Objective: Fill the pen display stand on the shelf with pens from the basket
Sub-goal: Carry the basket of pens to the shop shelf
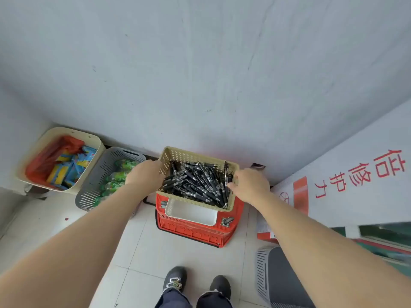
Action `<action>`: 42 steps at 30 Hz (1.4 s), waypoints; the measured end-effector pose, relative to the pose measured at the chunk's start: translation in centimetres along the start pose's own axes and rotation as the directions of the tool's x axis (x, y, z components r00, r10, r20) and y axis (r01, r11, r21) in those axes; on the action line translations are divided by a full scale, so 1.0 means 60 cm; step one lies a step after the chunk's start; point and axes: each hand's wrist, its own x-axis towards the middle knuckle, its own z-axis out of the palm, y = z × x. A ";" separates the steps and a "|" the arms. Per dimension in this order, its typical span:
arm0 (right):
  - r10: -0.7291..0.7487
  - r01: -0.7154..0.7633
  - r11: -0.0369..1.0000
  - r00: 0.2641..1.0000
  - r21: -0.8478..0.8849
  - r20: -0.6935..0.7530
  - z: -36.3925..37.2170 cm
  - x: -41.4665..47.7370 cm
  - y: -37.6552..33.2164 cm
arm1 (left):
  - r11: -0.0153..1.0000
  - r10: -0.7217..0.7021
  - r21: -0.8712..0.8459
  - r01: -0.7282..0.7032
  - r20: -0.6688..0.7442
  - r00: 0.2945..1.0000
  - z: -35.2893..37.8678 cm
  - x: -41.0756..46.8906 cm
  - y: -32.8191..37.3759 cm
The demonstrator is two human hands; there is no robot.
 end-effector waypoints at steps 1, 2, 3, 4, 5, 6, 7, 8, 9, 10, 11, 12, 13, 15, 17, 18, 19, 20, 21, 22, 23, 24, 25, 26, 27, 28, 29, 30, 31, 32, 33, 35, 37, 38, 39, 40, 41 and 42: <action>0.033 -0.033 0.999 0.999 0.015 0.003 0.016 0.006 -0.003 | 1.000 -0.017 -0.005 0.017 0.009 1.000 0.009 0.008 -0.005; 0.074 -0.073 0.996 0.997 0.046 -0.021 0.036 0.016 -0.003 | 0.999 -0.031 -0.027 0.031 -0.001 1.000 0.021 0.019 -0.012; 0.100 -0.097 0.993 0.994 0.071 -0.035 0.057 0.024 -0.003 | 0.999 -0.037 -0.038 0.037 -0.003 0.999 0.035 0.031 -0.018; 0.140 -0.135 0.985 0.989 0.105 -0.043 0.074 0.029 -0.005 | 0.998 -0.052 -0.046 0.052 0.000 0.999 0.044 0.041 -0.022; 0.174 -0.165 0.976 0.983 0.144 -0.055 0.092 0.036 -0.005 | 0.996 -0.065 -0.061 0.065 -0.002 0.998 0.056 0.053 -0.026; 0.217 -0.201 0.961 0.974 0.190 -0.066 0.109 0.042 -0.006 | 0.994 -0.080 -0.080 0.079 -0.006 0.997 0.069 0.066 -0.030; 0.259 -0.234 0.943 0.962 0.236 -0.082 0.125 0.050 -0.004 | 0.992 -0.089 -0.091 0.087 -0.014 0.996 0.079 0.078 -0.034; 0.302 -0.266 0.922 0.949 0.280 -0.094 0.137 0.057 -0.004 | 0.991 -0.095 -0.099 0.092 -0.022 0.995 0.089 0.088 -0.037; 0.337 -0.293 0.902 0.937 0.318 -0.093 0.151 0.065 -0.004 | 0.990 -0.101 -0.102 0.098 -0.019 0.995 0.099 0.100 -0.040; 0.364 -0.312 0.882 0.927 0.353 -0.093 0.164 0.072 -0.003 | 0.988 -0.108 -0.108 0.106 -0.015 0.994 0.108 0.110 -0.041; 0.386 -0.320 0.865 0.917 0.386 -0.104 0.175 0.079 -0.002 | 0.986 -0.117 -0.121 0.114 -0.012 0.993 0.116 0.118 -0.040; 0.408 -0.327 0.847 0.905 0.420 -0.118 0.185 0.084 -0.001 | 0.983 -0.128 -0.138 0.125 -0.014 0.992 0.123 0.125 -0.041; 0.437 -0.337 0.824 0.890 0.456 -0.132 0.194 0.090 0.001 | 0.978 -0.140 -0.159 0.135 -0.025 0.990 0.129 0.132 -0.041; 0.496 -0.371 0.777 0.858 0.509 -0.131 0.206 0.100 0.006 | 0.966 -0.166 -0.211 0.149 -0.067 0.984 0.139 0.146 -0.045; 0.524 -0.396 0.762 0.842 0.512 -0.127 0.219 0.107 0.012 | 0.952 -0.207 -0.249 0.176 -0.108 0.972 0.142 0.155 -0.047; 0.529 -0.402 0.764 0.838 0.505 -0.133 0.224 0.108 0.013 | 0.947 -0.234 -0.256 0.196 -0.125 0.964 0.142 0.158 -0.046; 0.533 -0.405 0.769 0.834 0.494 -0.145 0.226 0.107 0.014 | 0.941 -0.253 -0.263 0.211 -0.137 0.958 0.141 0.160 -0.045; 0.536 -0.406 0.771 0.829 0.490 -0.158 0.229 0.103 0.017 | 0.938 -0.262 -0.270 0.216 -0.146 0.954 0.139 0.160 -0.044; 0.542 -0.406 0.769 0.823 0.493 -0.169 0.229 0.097 0.019 | 0.938 -0.262 -0.274 0.215 -0.151 0.953 0.135 0.159 -0.041; 0.551 -0.409 0.763 0.816 0.500 -0.174 0.227 0.089 0.022 | 0.940 -0.254 -0.274 0.205 -0.157 0.954 0.132 0.157 -0.037; 0.565 -0.416 0.753 0.806 0.510 -0.176 0.221 0.080 0.024 | 0.944 -0.238 -0.270 0.188 -0.168 0.957 0.125 0.154 -0.032; 0.582 -0.424 0.738 0.794 0.524 -0.178 0.213 0.069 0.027 | 0.950 -0.217 -0.265 0.166 -0.178 0.960 0.118 0.149 -0.025; 0.600 -0.430 0.723 0.779 0.540 -0.184 0.203 0.059 0.030 | 0.955 -0.195 -0.260 0.143 -0.188 0.963 0.109 0.142 -0.016; 0.616 -0.434 0.710 0.764 0.555 -0.190 0.192 0.048 0.033 | 0.958 -0.175 -0.260 0.121 -0.193 0.966 0.098 0.134 -0.008; 0.630 -0.435 0.699 0.751 0.568 -0.199 0.178 0.037 0.037 | 0.960 -0.152 -0.263 0.097 -0.196 0.969 0.087 0.125 0.002; 0.640 -0.434 0.691 0.739 0.578 -0.209 0.165 0.025 0.041 | 0.961 -0.130 -0.265 0.075 -0.199 0.971 0.076 0.117 0.011; 0.651 -0.435 0.683 0.726 0.587 -0.220 0.150 0.010 0.045 | 0.961 -0.110 -0.271 0.054 -0.196 0.974 0.065 0.106 0.021; 0.666 -0.439 0.671 0.711 0.598 -0.225 0.135 -0.006 0.050 | 0.960 -0.088 -0.278 0.030 -0.196 0.977 0.053 0.095 0.032; 0.681 -0.442 0.659 0.695 0.609 -0.231 0.119 -0.023 0.055 | 0.958 -0.062 -0.286 0.003 -0.198 0.978 0.041 0.084 0.044; 0.695 -0.445 0.647 0.679 0.620 -0.238 0.104 -0.042 0.060 | 0.956 -0.031 -0.292 -0.029 -0.201 0.979 0.029 0.073 0.057; 0.711 -0.450 0.633 0.660 0.630 -0.244 0.089 -0.062 0.066 | 0.952 -0.001 -0.299 -0.060 -0.200 0.980 0.016 0.060 0.072; 0.751 -0.475 0.599 0.612 0.644 -0.247 0.062 -0.104 0.076 | 0.942 0.058 -0.312 -0.120 -0.201 0.978 -0.010 0.035 0.102; 0.790 -0.508 0.564 0.562 0.651 -0.245 0.039 -0.149 0.085 | 0.932 0.124 -0.311 -0.185 -0.204 0.971 -0.033 0.011 0.131; 0.807 -0.521 0.545 0.539 0.657 -0.242 0.029 -0.173 0.089 | 0.929 0.159 -0.300 -0.218 -0.208 0.965 -0.043 -0.001 0.145; 0.824 -0.535 0.525 0.515 0.662 -0.237 0.019 -0.197 0.093 | 0.924 0.192 -0.291 -0.249 -0.210 0.959 -0.053 -0.014 0.160; 0.840 -0.549 0.505 0.490 0.666 -0.233 0.010 -0.223 0.097 | 0.918 0.221 -0.286 -0.276 -0.210 0.952 -0.060 -0.027 0.174; 0.856 -0.559 0.482 0.466 0.675 -0.225 0.002 -0.248 0.102 | 0.911 0.244 -0.286 -0.297 -0.206 0.948 -0.068 -0.041 0.189; 0.870 -0.565 0.459 0.441 0.685 -0.219 -0.005 -0.274 0.108 | 0.905 0.267 -0.284 -0.317 -0.204 0.942 -0.073 -0.055 0.203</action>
